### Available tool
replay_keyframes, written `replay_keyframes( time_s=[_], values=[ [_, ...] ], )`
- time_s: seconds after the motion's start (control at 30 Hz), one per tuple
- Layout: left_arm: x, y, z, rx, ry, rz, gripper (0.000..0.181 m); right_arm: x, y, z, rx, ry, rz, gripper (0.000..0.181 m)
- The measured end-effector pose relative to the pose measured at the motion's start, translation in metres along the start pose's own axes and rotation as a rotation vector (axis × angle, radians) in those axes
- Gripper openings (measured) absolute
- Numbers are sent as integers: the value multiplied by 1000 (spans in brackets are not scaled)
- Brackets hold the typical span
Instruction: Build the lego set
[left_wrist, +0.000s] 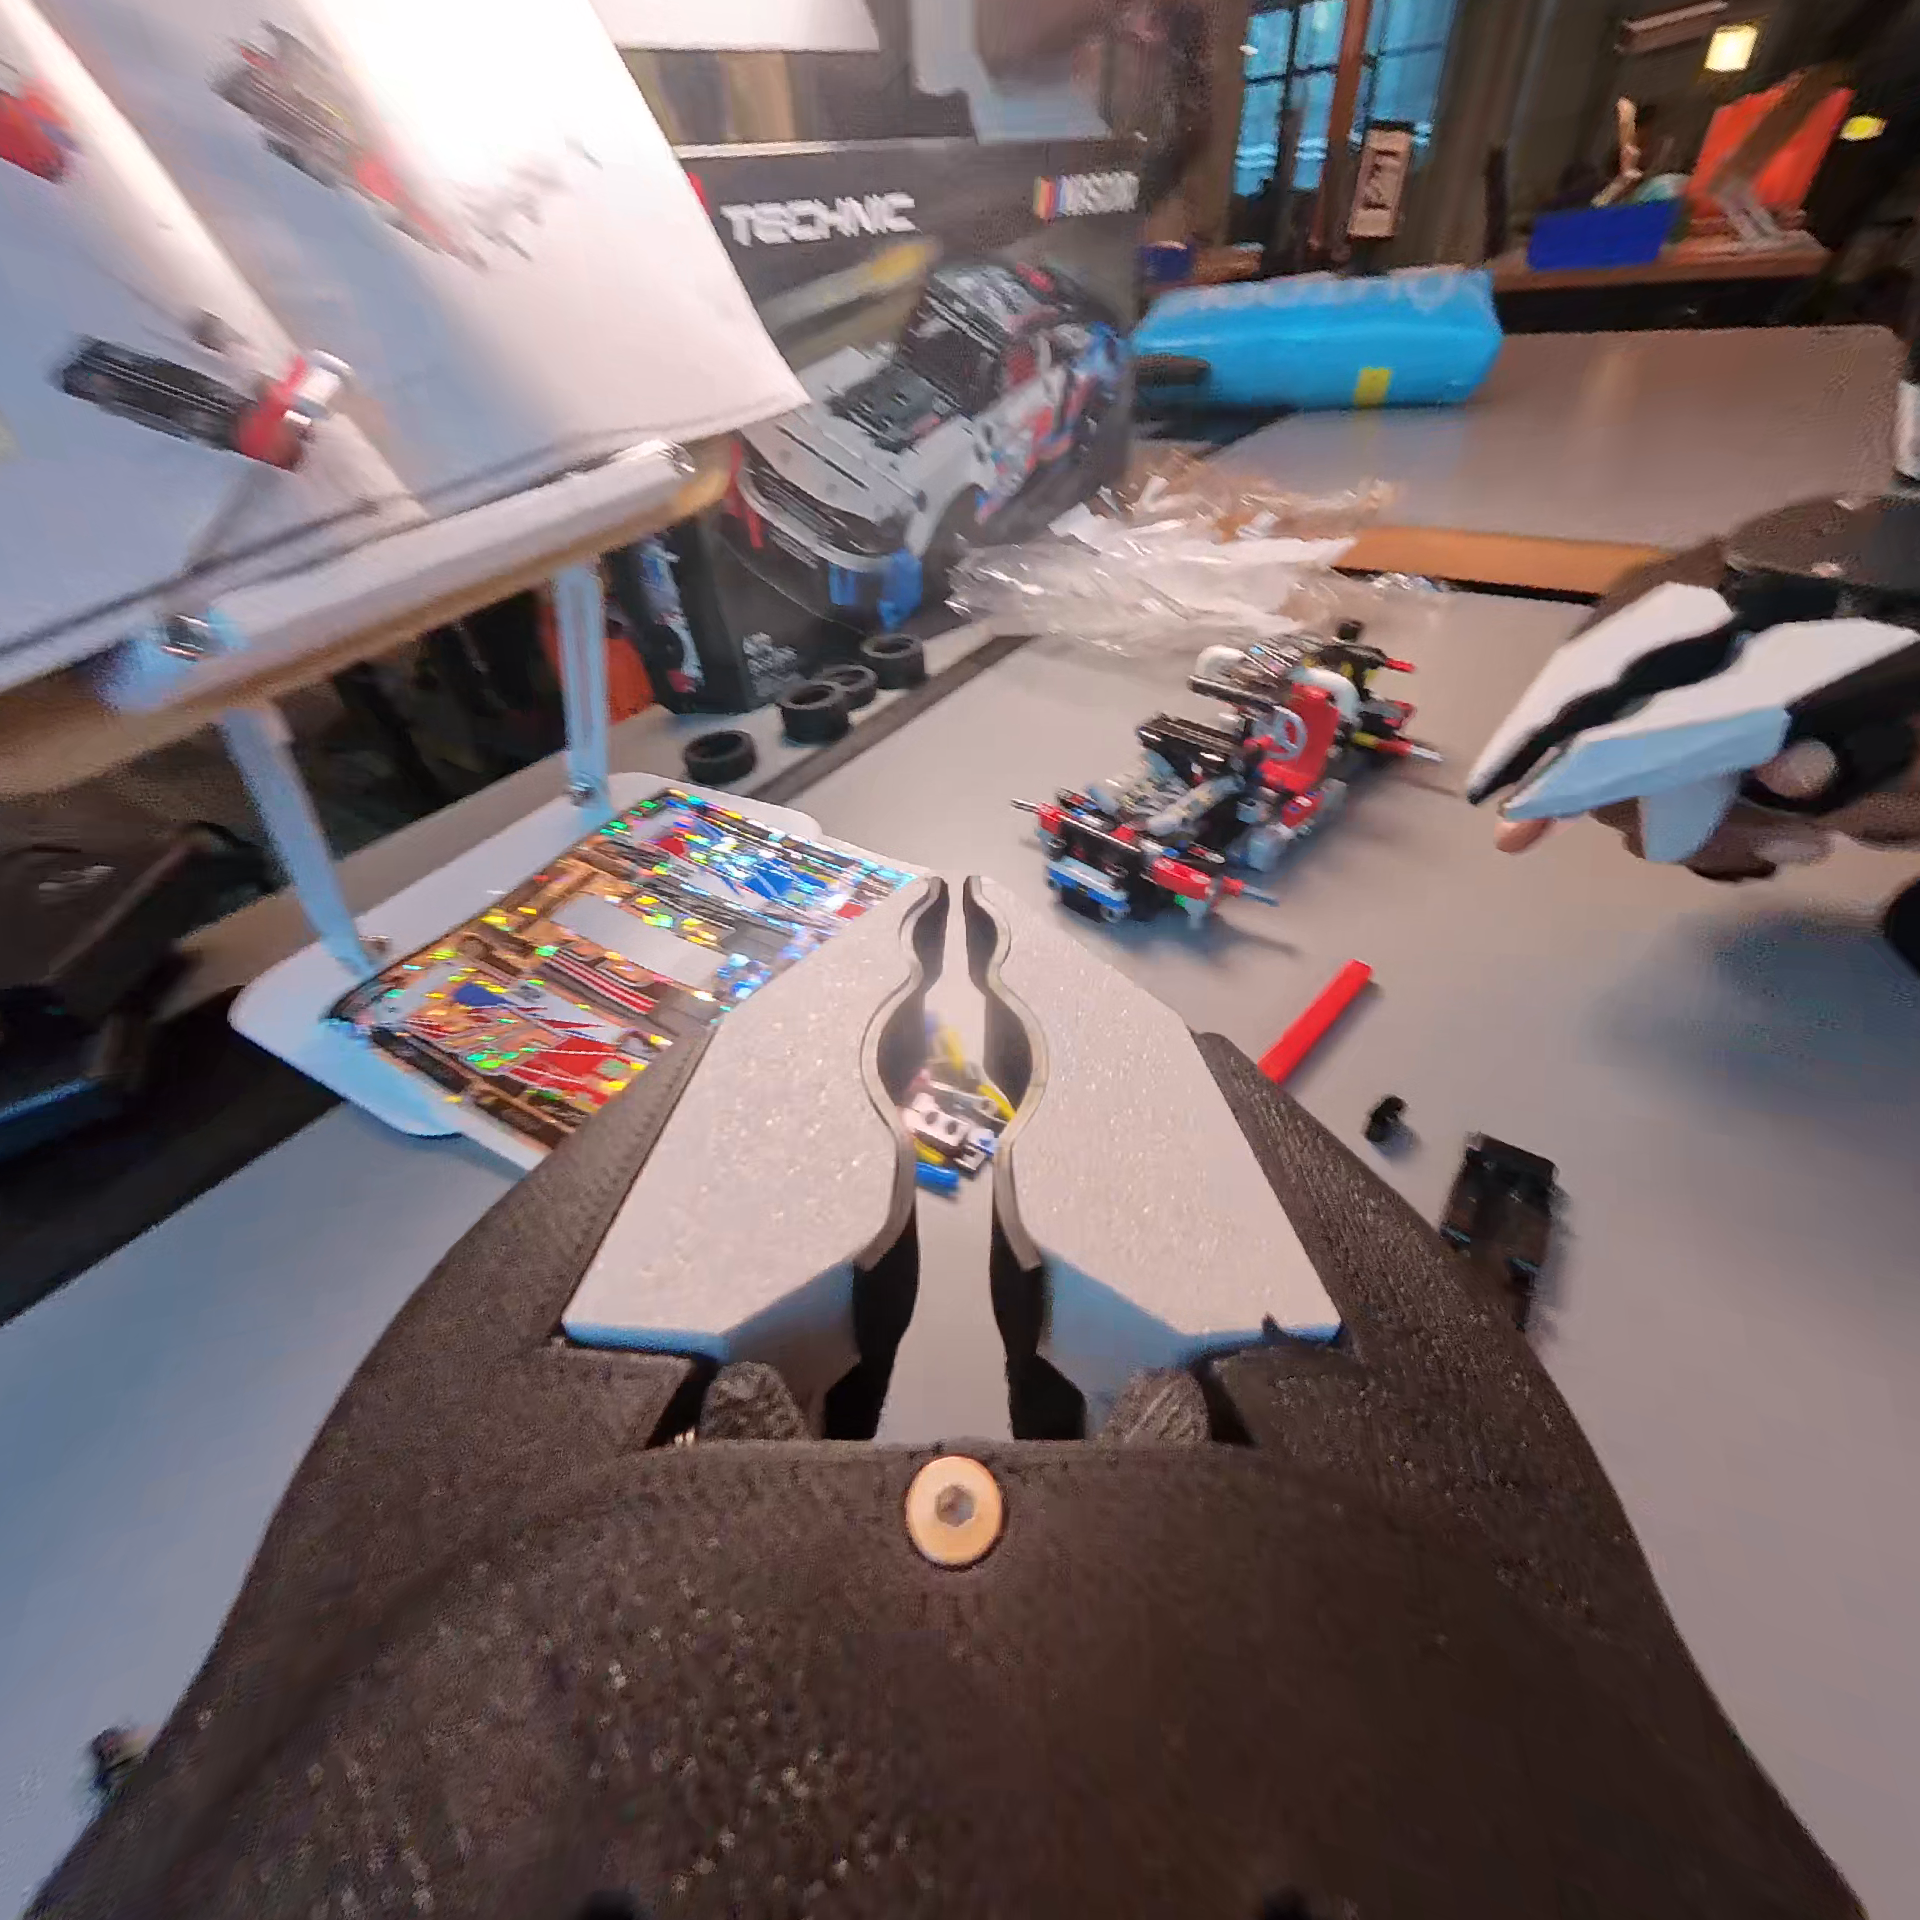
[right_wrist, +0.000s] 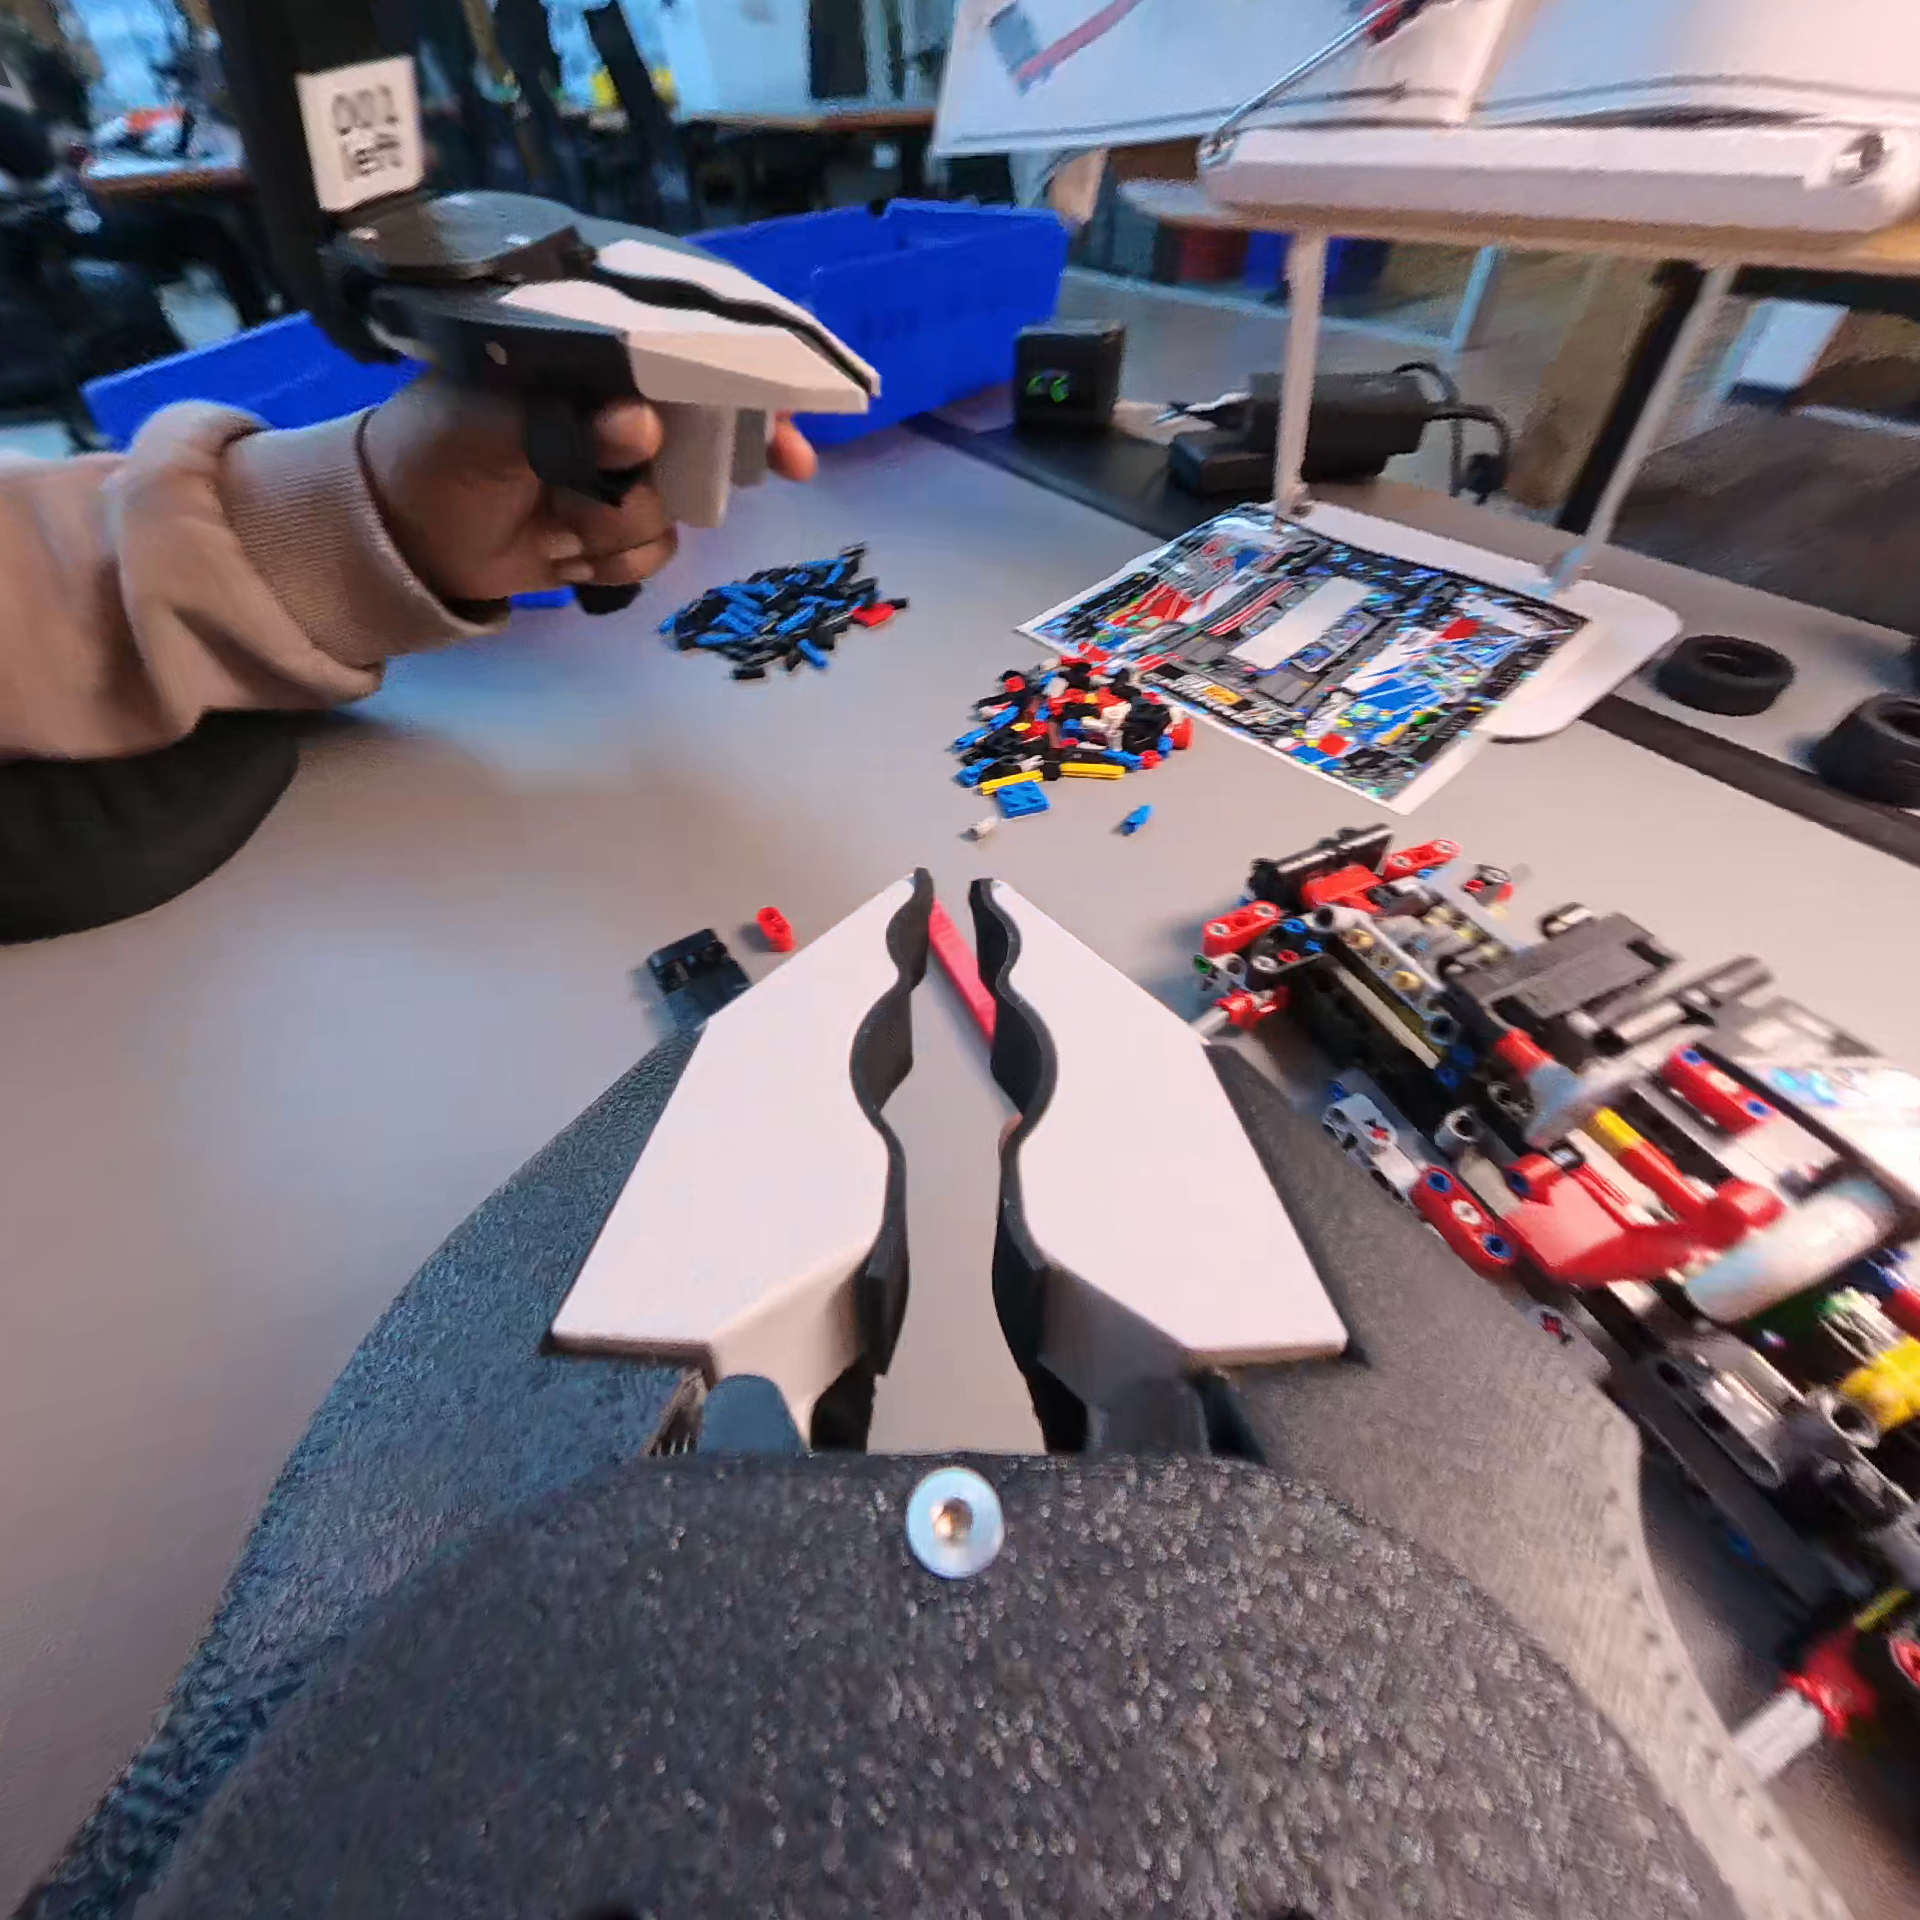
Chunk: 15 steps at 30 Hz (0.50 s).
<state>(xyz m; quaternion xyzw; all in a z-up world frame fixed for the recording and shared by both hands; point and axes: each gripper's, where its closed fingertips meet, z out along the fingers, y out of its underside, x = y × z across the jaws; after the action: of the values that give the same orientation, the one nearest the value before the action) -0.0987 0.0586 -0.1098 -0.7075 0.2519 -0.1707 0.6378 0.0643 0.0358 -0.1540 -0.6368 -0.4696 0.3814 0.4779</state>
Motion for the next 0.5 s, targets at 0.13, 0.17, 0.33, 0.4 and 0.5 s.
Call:
replay_keyframes(
  time_s=[0.13,0.17,0.33,0.4,0.5],
  values=[
    [-54,-41,-16,117,-231,10,0,32,-5,-9,77,154,15,0],
    [-70,-52,-22,140,-300,30,0,38,-9,-12,107,182,16,0],
    [-140,-115,-50,259,-541,45,0,53,-13,-20,161,278,23,0],
    [-170,-135,-55,276,-609,46,0,55,-13,-21,155,303,-14,0],
    [-211,-156,-57,291,-671,31,0,54,-11,-21,133,325,-65,0]
  ],
)
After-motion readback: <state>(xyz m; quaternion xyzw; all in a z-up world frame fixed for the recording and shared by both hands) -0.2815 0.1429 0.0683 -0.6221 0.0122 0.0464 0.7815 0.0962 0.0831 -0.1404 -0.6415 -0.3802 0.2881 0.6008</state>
